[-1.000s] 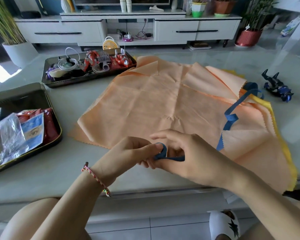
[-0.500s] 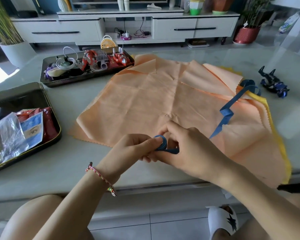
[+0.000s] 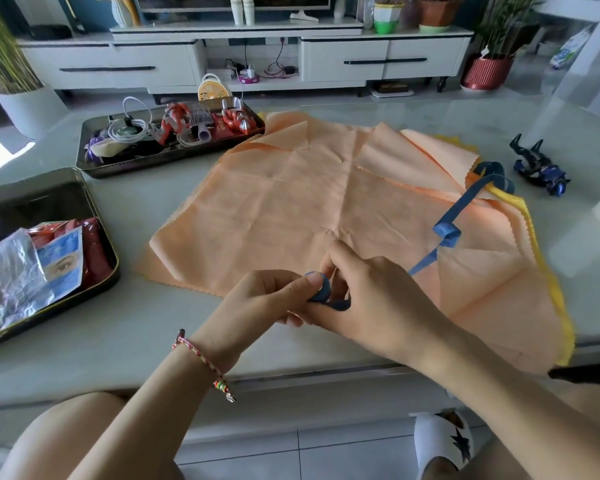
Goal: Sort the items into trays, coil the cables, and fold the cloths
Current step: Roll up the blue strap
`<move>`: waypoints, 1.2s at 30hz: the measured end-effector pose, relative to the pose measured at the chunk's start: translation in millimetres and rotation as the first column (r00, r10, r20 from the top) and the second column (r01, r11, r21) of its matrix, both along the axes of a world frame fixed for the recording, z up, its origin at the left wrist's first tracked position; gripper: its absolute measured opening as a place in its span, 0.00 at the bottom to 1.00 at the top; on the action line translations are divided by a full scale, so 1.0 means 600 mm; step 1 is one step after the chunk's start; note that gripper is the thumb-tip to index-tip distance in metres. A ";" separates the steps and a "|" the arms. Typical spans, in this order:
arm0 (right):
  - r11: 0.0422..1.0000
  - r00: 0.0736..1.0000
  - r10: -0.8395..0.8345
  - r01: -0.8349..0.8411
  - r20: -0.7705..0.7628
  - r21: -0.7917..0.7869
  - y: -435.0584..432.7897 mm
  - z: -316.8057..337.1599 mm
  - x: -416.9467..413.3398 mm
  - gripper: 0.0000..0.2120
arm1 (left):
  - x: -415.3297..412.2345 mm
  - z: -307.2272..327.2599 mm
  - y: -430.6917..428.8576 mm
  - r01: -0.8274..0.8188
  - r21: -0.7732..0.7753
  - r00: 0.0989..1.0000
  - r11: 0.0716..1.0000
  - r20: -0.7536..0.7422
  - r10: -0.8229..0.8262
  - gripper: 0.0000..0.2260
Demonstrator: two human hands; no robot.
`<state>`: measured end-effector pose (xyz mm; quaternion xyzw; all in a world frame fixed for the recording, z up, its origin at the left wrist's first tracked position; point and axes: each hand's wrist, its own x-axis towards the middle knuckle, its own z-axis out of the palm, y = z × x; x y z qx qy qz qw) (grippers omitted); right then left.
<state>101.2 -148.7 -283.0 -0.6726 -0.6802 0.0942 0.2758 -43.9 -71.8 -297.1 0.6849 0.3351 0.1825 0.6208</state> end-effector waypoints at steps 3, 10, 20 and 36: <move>0.995 0.990 0.039 -0.052 -0.136 -0.088 0.001 0.003 0.001 0.18 | -0.003 0.003 0.008 0.022 0.027 0.999 0.999 -0.042 -0.021 0.17; 0.926 0.847 0.183 -0.319 -0.499 -0.202 0.003 0.017 0.026 0.16 | -0.010 0.006 0.018 0.003 0.084 1.000 0.996 -0.031 -0.001 0.25; 0.999 0.999 0.016 -0.017 0.039 0.038 0.005 -0.003 0.010 0.17 | 0.005 0.003 0.002 -0.094 0.020 0.995 0.995 0.034 0.093 0.23; 1.000 0.998 0.019 -0.019 -0.051 0.001 0.003 -0.004 0.008 0.19 | 0.005 -0.005 -0.005 -0.065 0.068 0.997 0.996 0.033 0.063 0.27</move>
